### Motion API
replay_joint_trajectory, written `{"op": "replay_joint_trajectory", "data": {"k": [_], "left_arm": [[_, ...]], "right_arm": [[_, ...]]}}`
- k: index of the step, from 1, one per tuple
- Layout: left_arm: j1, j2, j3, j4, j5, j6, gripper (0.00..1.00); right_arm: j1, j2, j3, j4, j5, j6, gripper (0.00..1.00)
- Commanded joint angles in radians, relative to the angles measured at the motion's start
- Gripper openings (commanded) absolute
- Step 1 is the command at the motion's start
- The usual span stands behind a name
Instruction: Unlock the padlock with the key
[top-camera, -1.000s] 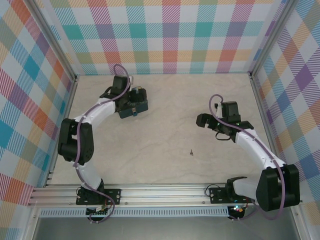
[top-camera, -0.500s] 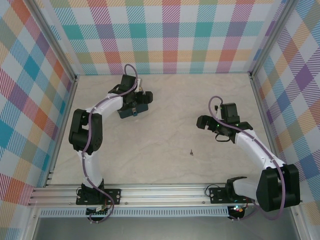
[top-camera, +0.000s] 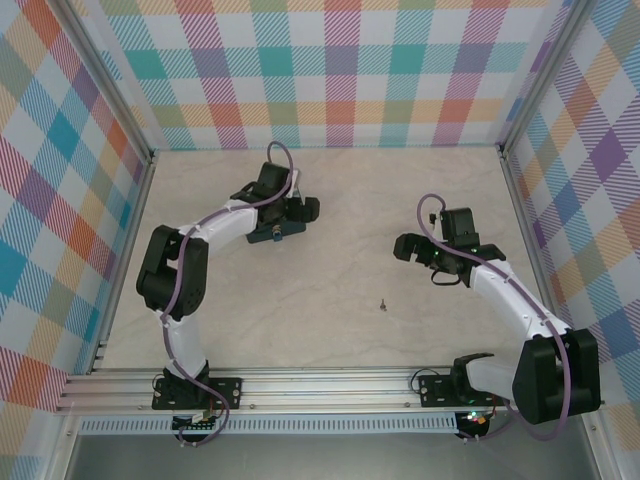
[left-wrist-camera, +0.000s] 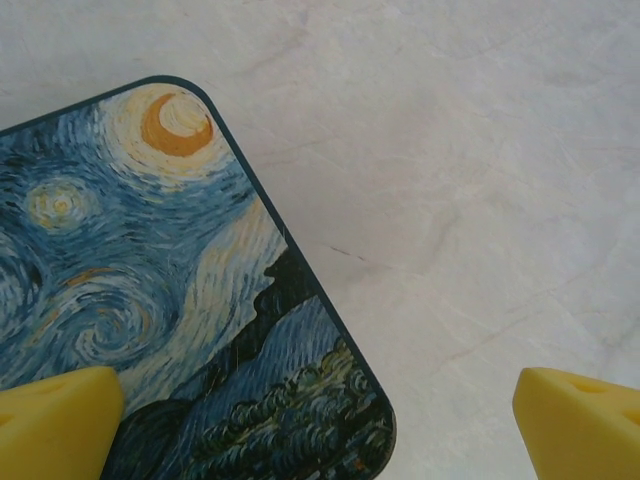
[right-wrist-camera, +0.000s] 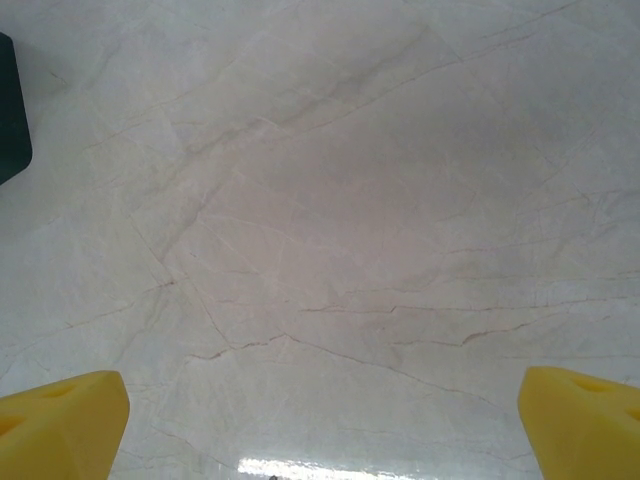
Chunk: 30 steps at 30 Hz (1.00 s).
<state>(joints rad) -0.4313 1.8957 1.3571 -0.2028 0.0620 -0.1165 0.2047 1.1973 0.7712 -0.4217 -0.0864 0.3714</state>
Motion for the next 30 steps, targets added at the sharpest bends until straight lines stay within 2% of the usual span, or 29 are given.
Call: {"op": "replay_joint_trajectory", "data": {"k": [1,7,14,20,26,30], "left_arm": [[-0.065,-0.027,-0.073,-0.093,0.001,-0.086,1.00],[-0.152,-0.092,-0.149,-0.037,-0.028,-0.177,1.00],[-0.224,-0.073,-0.112,-0.018,-0.027,-0.223,1.00],[-0.231,-0.021,-0.019,0.014,0.039,-0.240,1.00],[-0.228,-0.038,0.067,-0.040,0.014,-0.185,1.00],[-0.215,-0.090,0.049,-0.048,0.004,-0.176,1.00]], "right_arm": [[0.014,-0.009,0.009,-0.062,-0.038,0.016,1.00],[0.057,0.013,0.021,-0.207,-0.066,0.052,0.92],[0.177,0.052,-0.015,-0.277,-0.082,0.132,0.83],[0.293,0.130,-0.027,-0.248,-0.062,0.199,0.78],[0.348,0.231,0.011,-0.227,-0.032,0.205,0.68],[0.369,0.289,0.040,-0.230,-0.013,0.201,0.63]]}}
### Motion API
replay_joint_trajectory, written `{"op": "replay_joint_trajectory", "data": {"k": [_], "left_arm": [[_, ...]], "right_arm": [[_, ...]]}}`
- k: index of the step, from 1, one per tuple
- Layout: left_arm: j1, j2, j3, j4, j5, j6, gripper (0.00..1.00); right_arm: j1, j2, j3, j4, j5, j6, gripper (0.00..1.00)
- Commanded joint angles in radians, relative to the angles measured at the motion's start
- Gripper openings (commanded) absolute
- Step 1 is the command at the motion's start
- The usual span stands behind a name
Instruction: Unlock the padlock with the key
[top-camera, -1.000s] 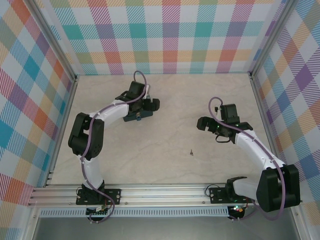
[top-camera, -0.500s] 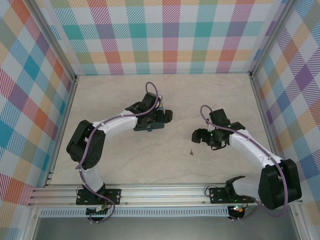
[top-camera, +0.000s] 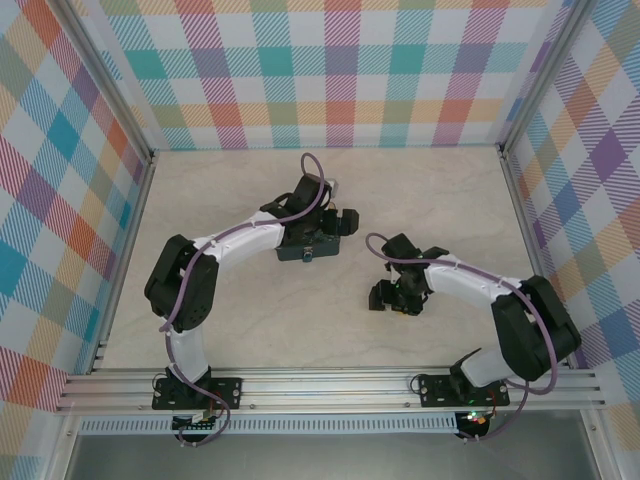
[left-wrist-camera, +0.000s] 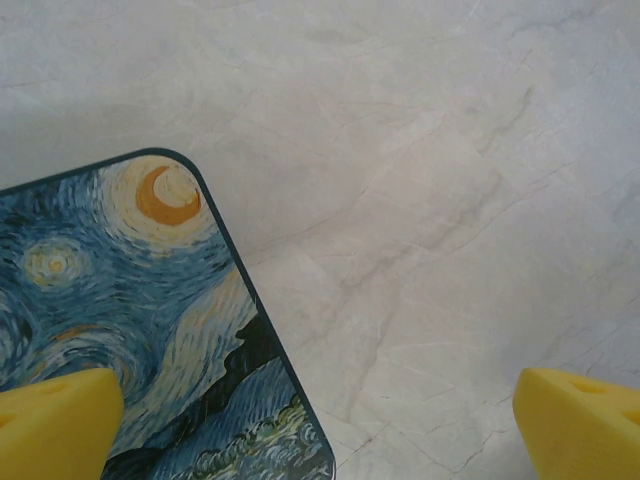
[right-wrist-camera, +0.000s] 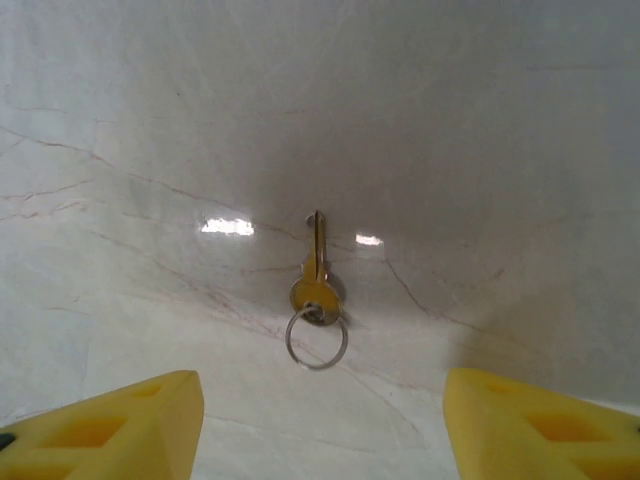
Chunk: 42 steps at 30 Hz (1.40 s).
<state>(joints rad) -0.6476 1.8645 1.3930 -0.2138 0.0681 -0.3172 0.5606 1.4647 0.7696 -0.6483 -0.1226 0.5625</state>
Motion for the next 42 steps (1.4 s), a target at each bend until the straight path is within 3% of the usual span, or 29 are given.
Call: {"op": "replay_joint_trajectory", "data": {"k": [1,17,42], "left_arm": [[0.006,-0.078,0.001,-0.036,-0.007,0.025,1.00],[0.063,-0.227,-0.164,-0.012,-0.070,0.014,1.00],[0.088,-0.231,-0.183,-0.016,-0.058,0.005,1.00]], "right_arm": [[0.017,0.034,0.046,-0.004,0.031,0.007,0.61],[0.044,0.142,0.106,-0.028,0.068,-0.020,0.34],[0.077,0.166,0.125,-0.090,0.127,-0.027,0.18]]}}
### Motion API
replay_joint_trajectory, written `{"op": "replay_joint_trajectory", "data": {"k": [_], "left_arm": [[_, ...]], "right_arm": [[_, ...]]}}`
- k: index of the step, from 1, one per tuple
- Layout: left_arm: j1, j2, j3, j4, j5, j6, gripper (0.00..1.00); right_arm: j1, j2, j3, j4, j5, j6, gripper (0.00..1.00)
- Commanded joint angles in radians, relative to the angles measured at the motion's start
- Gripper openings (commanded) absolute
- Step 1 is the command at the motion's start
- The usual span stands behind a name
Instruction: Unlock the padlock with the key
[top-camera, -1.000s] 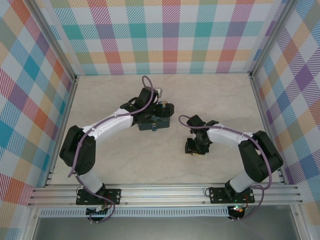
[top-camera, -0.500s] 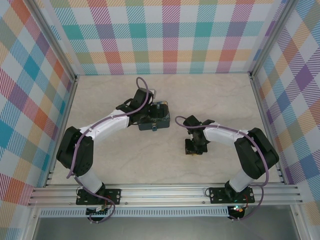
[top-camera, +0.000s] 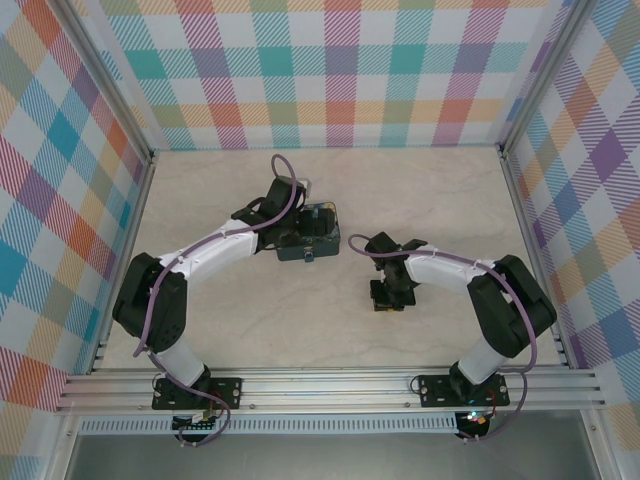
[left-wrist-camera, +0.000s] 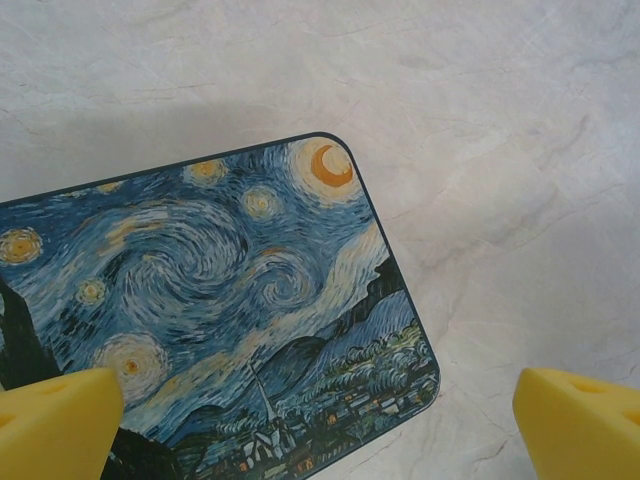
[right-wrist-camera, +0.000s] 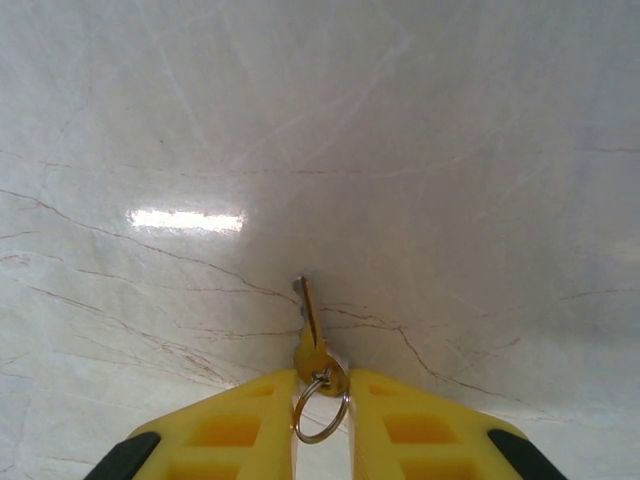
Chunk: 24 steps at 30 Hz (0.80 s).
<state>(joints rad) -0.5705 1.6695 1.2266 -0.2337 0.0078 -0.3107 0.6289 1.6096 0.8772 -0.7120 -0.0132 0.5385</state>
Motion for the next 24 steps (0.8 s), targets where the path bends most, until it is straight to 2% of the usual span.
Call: {"op": "replay_joint_trajectory", "data": {"k": [1,13,20,24], "left_arm": [[0.011,-0.036,-0.016,0.004,0.002,-0.002,1.00],[0.012,-0.048,-0.019,-0.006,0.006,-0.003,1.00],[0.012,-0.100,-0.063,0.013,0.036,-0.050,1.00],[0.013,-0.142,-0.108,0.070,0.101,-0.120,1.00]], "right_arm": [[0.008,0.020,0.017,-0.026,0.019,-0.005,0.17],[0.008,-0.031,0.009,-0.023,0.043,-0.019,0.01],[-0.009,-0.153,-0.041,0.085,0.041,-0.096,0.00],[-0.026,-0.253,-0.078,0.190,0.018,-0.143,0.00]]}}
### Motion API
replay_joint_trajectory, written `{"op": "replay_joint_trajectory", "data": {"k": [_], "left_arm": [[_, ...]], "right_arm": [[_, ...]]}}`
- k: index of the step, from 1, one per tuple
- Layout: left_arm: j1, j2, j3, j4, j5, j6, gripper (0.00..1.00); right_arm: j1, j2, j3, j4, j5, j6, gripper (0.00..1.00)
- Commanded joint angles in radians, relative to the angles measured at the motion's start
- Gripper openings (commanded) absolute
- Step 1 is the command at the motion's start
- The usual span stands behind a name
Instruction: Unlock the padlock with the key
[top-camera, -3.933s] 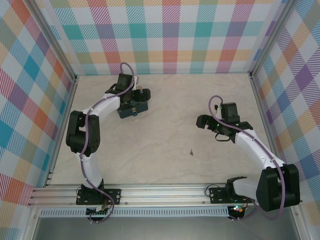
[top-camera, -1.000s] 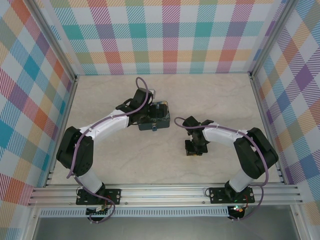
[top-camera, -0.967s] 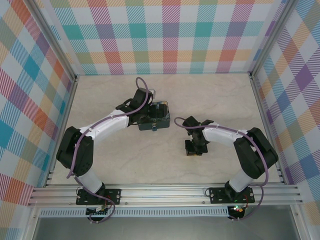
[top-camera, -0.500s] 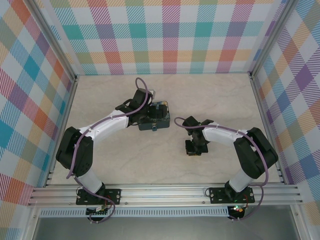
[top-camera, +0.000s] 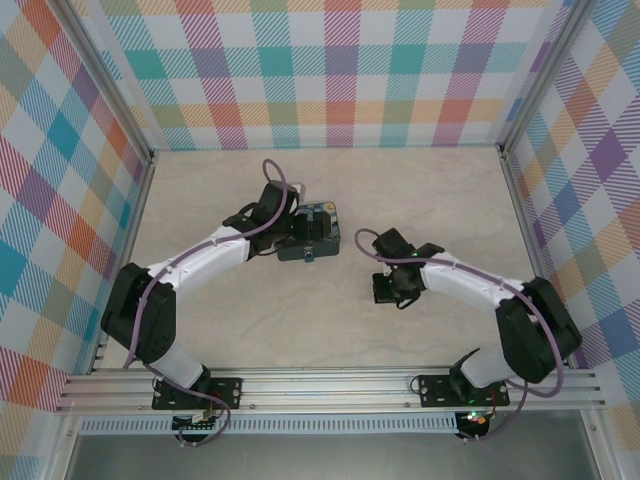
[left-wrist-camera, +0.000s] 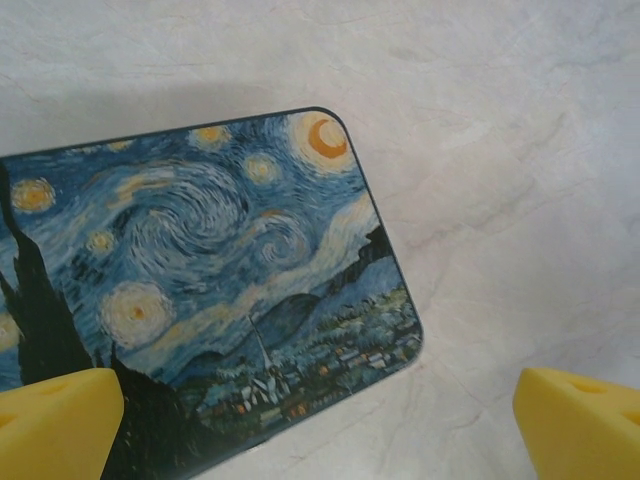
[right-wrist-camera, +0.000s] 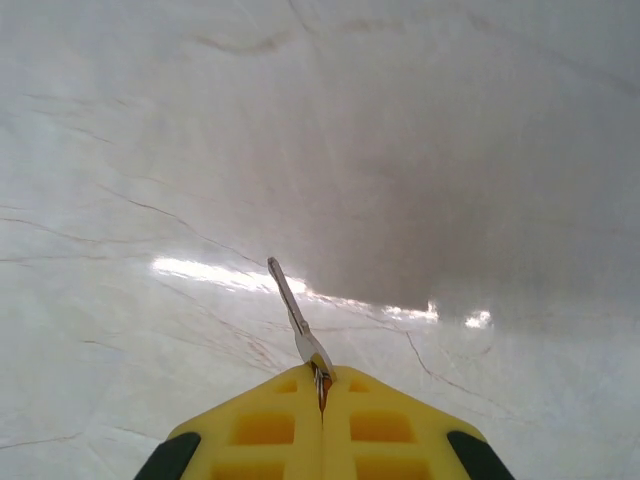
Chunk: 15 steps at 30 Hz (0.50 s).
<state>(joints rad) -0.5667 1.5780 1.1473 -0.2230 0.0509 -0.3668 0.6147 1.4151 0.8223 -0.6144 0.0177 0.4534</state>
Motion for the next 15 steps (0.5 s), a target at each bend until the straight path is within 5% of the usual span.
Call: {"op": "replay_joint_trajectory", "data": {"k": [1,9,15], "left_arm": [[0.009,-0.061,-0.040,0.081,0.084,-0.085,1.00],[0.007,-0.100,-0.107,0.326,0.343,-0.228,0.96],[-0.007,-0.086,-0.115,0.470,0.471,-0.268,0.78]], "right_arm": [[-0.014,-0.084,-0.031,0.123,-0.017,-0.070,0.00],[-0.020,-0.257,-0.094,0.415,-0.064,-0.149,0.00],[-0.020,-0.304,-0.094,0.554,-0.104,-0.158,0.00]]}}
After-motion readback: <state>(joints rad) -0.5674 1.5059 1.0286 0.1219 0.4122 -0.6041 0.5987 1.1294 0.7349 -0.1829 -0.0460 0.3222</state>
